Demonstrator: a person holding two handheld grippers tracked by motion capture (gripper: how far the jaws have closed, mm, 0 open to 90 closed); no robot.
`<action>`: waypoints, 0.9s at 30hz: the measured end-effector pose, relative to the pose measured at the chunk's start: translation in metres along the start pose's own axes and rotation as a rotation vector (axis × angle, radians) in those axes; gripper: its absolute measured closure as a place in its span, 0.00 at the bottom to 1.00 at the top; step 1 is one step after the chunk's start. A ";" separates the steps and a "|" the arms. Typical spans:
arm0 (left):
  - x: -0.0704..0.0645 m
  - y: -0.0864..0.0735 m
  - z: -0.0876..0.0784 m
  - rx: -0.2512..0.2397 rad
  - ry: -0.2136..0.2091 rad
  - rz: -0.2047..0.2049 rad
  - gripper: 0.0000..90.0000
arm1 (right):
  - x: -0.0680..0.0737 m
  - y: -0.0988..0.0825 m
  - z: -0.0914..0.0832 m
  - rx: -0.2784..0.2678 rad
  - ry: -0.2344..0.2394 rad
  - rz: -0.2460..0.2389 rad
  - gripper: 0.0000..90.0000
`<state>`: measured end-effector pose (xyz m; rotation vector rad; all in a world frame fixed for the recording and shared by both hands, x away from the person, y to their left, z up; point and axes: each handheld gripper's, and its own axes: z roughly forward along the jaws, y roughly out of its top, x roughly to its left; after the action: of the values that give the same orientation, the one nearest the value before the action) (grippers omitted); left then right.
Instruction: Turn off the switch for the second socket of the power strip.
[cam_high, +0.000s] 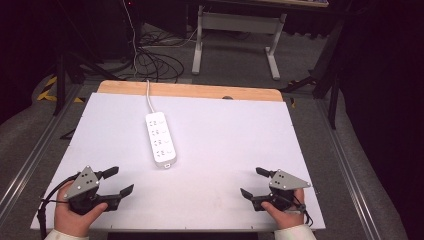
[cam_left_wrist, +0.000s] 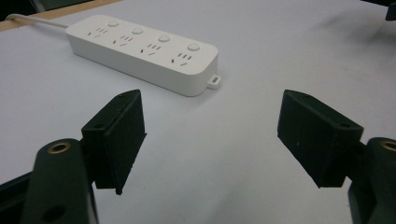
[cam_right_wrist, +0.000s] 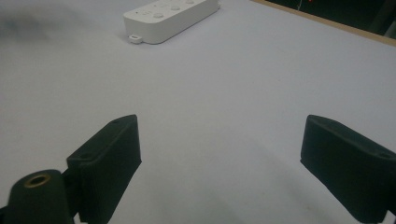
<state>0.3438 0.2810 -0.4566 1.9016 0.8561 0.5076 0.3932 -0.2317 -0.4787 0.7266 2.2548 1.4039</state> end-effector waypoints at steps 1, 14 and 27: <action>0.001 0.002 0.001 -0.001 -0.003 -0.005 0.26 | 0.000 0.000 0.000 0.001 0.001 0.000 0.14; 0.010 0.031 -0.001 0.001 -0.027 -0.019 0.29 | 0.000 -0.001 0.002 0.011 0.008 0.004 0.14; 0.018 0.060 0.000 -0.004 -0.025 -0.014 0.31 | 0.000 -0.001 0.002 0.013 0.011 0.002 0.14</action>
<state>0.3765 0.2766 -0.4038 1.8937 0.8512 0.4761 0.3940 -0.2302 -0.4807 0.7266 2.2749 1.3986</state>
